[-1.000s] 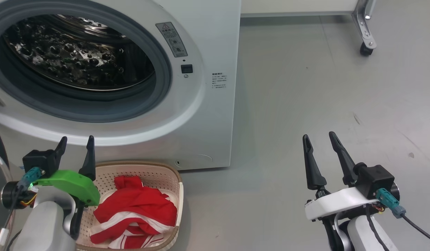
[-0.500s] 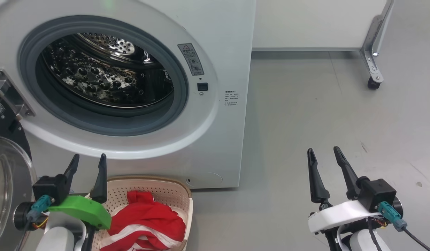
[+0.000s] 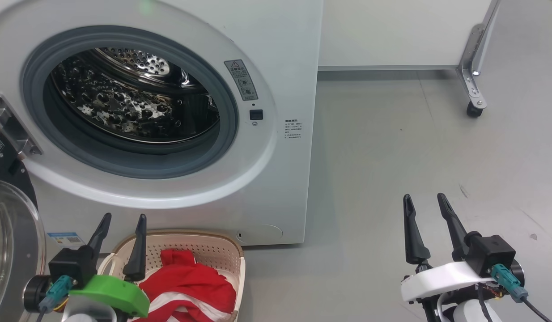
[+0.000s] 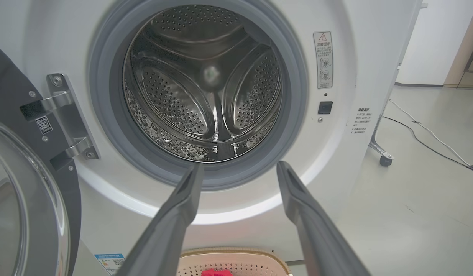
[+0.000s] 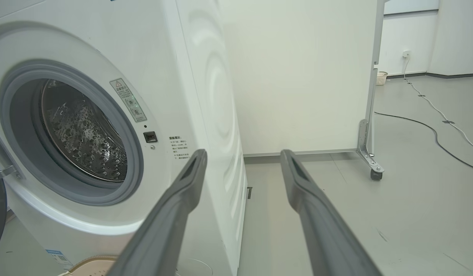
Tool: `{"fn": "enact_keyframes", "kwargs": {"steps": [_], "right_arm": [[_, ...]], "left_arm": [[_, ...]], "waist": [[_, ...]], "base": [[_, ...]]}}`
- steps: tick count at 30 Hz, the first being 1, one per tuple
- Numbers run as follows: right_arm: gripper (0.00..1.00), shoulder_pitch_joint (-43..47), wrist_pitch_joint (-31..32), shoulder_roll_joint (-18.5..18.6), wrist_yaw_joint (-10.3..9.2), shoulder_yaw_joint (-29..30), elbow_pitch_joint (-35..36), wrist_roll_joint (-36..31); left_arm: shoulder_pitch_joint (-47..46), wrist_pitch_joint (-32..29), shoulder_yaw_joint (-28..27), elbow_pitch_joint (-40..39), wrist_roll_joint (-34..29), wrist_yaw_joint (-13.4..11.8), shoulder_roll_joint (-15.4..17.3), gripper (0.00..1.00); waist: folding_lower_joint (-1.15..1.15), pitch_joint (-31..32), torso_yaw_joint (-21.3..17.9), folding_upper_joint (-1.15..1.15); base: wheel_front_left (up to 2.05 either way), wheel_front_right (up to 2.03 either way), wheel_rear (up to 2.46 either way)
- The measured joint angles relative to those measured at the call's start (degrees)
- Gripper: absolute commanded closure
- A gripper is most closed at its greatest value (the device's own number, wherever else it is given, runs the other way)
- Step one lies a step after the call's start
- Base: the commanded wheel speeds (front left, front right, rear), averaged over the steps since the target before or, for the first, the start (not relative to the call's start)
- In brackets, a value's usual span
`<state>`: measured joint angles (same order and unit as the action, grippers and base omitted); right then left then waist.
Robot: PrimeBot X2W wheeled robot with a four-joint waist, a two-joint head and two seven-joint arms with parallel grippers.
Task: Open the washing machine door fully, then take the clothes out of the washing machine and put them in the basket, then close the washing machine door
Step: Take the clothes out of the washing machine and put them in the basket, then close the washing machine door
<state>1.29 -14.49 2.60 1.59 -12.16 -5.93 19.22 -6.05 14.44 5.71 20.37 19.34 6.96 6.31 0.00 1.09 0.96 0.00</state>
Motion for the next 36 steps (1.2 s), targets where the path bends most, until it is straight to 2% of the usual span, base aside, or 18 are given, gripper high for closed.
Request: {"fn": "enact_keyframes", "kwargs": {"steps": [36], "right_arm": [[0.0,0.4,0.0,0.0,0.01,-0.6,0.7,0.0]], "left_arm": [[6.7,0.0,-0.5,-8.5,-1.3,0.0,0.0,0.0]], "waist": [[0.0,0.0,-1.1,0.0]], "base": [[0.0,0.0,0.0]]}}
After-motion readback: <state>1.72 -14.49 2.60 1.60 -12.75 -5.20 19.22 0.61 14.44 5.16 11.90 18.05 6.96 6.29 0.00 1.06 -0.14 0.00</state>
